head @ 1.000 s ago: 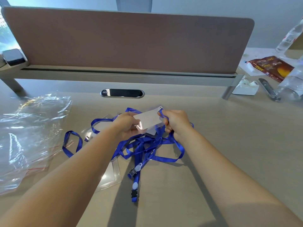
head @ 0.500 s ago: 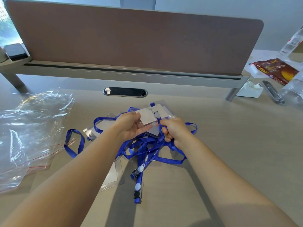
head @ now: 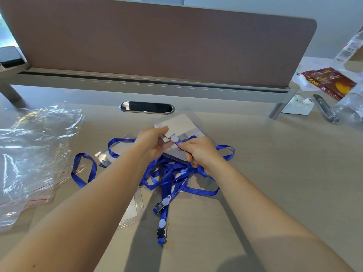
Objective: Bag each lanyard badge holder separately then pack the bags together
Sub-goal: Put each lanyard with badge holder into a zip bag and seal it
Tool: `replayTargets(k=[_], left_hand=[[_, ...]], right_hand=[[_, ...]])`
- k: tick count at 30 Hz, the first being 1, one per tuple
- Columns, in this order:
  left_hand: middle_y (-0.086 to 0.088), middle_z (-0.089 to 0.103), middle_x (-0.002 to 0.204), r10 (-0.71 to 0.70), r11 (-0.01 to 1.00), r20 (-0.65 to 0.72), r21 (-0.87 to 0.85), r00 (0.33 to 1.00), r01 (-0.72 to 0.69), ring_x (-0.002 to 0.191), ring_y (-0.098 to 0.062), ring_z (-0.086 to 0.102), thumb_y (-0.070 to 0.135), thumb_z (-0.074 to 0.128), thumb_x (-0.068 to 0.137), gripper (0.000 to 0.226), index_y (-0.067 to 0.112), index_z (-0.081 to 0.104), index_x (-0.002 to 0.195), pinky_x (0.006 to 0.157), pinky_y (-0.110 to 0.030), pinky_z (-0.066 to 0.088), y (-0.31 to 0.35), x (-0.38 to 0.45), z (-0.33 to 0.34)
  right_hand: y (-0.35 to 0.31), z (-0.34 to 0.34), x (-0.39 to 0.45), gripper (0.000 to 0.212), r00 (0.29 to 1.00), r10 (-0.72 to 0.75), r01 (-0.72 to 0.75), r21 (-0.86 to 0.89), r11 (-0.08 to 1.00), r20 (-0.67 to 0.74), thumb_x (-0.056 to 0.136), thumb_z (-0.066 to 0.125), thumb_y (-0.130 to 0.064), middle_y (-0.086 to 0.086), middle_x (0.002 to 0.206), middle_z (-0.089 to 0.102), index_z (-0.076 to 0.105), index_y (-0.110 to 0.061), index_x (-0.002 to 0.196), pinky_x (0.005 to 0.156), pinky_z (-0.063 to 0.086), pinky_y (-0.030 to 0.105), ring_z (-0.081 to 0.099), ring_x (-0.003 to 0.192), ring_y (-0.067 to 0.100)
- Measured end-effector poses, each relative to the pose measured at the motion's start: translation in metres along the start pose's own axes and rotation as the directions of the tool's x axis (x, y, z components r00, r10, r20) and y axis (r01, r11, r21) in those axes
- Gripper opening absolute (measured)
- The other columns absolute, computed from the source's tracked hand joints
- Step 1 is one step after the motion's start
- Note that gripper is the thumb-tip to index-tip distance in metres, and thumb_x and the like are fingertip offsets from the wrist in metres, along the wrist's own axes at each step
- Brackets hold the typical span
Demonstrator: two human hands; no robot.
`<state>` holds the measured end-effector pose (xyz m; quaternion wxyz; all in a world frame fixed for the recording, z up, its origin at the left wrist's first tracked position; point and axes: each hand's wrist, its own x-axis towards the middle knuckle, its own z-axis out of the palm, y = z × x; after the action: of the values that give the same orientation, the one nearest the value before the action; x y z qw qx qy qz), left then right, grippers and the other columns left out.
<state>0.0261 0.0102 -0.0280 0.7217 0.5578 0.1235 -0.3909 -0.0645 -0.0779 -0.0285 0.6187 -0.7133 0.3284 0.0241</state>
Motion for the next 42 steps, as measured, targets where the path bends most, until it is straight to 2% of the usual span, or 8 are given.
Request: replayTargets(k=[5,13,19,24,27,31,36,42], left_hand=[[-0.005,0.055,0.08,0.062,0.997,-0.019,-0.048,0.998,-0.062,0.066,-0.013,0.057,0.01,0.047,0.094,0.013,0.007,0.05,0.081,0.041,-0.018,0.053,0.021,0.001,-0.009],[0.0,0.066,0.058,-0.03,0.919,0.302,0.384,0.953,-0.093,0.044,-0.006,0.063,0.008,0.037,0.095,0.023,0.012,0.054,0.081,0.04,-0.015,0.051,0.051,-0.007,-0.047],[0.005,0.062,0.047,-0.141,0.569,0.278,0.808,0.95,-0.152,0.039,-0.004,0.057,0.005,0.05,0.089,0.012,0.012,0.05,0.08,0.038,-0.014,0.046,0.063,-0.002,-0.064],[-0.002,0.051,0.071,0.074,0.223,0.141,0.962,0.987,-0.154,0.067,-0.021,0.055,0.016,0.062,0.084,0.018,0.009,0.048,0.091,0.047,-0.023,0.05,0.062,0.005,-0.066],[-0.001,0.042,0.068,0.365,0.298,0.103,0.929,0.925,-0.221,0.078,-0.024,0.051,0.018,0.058,0.088,0.019,0.01,0.043,0.081,0.061,-0.031,0.051,0.059,0.014,-0.068],[0.0,0.045,0.067,0.537,0.623,-0.1,0.716,0.838,-0.314,0.078,-0.022,0.054,0.02,0.055,0.09,0.017,0.016,0.046,0.077,0.056,-0.027,0.049,0.062,0.021,-0.07],[-0.001,0.052,0.077,0.302,0.95,-0.305,0.173,0.903,-0.26,0.064,-0.011,0.055,0.022,0.051,0.093,0.023,0.011,0.045,0.112,0.043,-0.02,0.05,0.073,0.027,-0.075],[0.002,0.059,0.072,0.165,0.98,-0.117,-0.097,0.979,-0.176,0.045,-0.004,0.062,0.03,0.048,0.093,0.018,0.016,0.047,0.081,0.04,-0.013,0.049,0.085,0.018,-0.092]], right_hand=[[0.012,-0.011,0.004,0.021,0.984,-0.082,0.075,0.048,0.996,0.159,0.093,0.048,-0.016,-0.009,0.034,0.045,0.06,-0.013,0.075,0.04,0.035,0.013,0.035,0.032,0.003],[0.009,-0.016,0.021,0.03,0.98,-0.105,0.124,-0.104,0.987,0.169,0.09,0.053,-0.011,-0.003,0.044,0.041,0.056,-0.015,0.06,0.047,0.034,0.014,0.035,0.045,0.009],[-0.005,-0.002,0.046,0.034,0.978,-0.209,0.202,-0.407,0.891,0.029,0.087,0.058,-0.015,0.004,0.059,0.047,0.047,-0.019,0.054,0.057,0.035,0.027,0.041,0.057,0.018],[-0.029,0.018,0.052,0.032,0.938,-0.341,0.272,-0.475,0.837,-0.064,0.084,0.062,-0.022,0.008,0.06,0.05,0.057,0.002,0.064,0.066,0.041,0.034,0.047,0.069,0.023],[-0.044,0.036,0.052,0.034,0.913,-0.406,0.362,-0.396,0.844,-0.031,0.086,0.058,-0.016,0.025,0.068,0.049,0.058,0.019,0.086,0.065,0.033,0.028,0.041,0.063,0.021],[-0.052,0.057,0.051,0.015,0.908,-0.415,0.415,-0.284,0.864,0.062,0.09,0.05,-0.012,-0.003,0.059,0.049,0.062,-0.003,0.086,0.058,0.036,0.024,0.042,0.053,0.008],[-0.049,0.066,0.047,0.021,0.909,-0.368,0.406,-0.214,0.889,0.196,0.091,0.05,-0.013,-0.002,0.055,0.041,0.064,0.001,0.097,0.051,0.032,0.019,0.036,0.047,0.007],[-0.031,0.051,0.049,0.031,0.878,-0.102,0.144,-0.053,0.988,0.468,0.096,0.04,-0.016,-0.009,0.038,0.04,0.063,-0.014,0.075,0.044,0.037,0.015,0.035,0.034,0.002]])
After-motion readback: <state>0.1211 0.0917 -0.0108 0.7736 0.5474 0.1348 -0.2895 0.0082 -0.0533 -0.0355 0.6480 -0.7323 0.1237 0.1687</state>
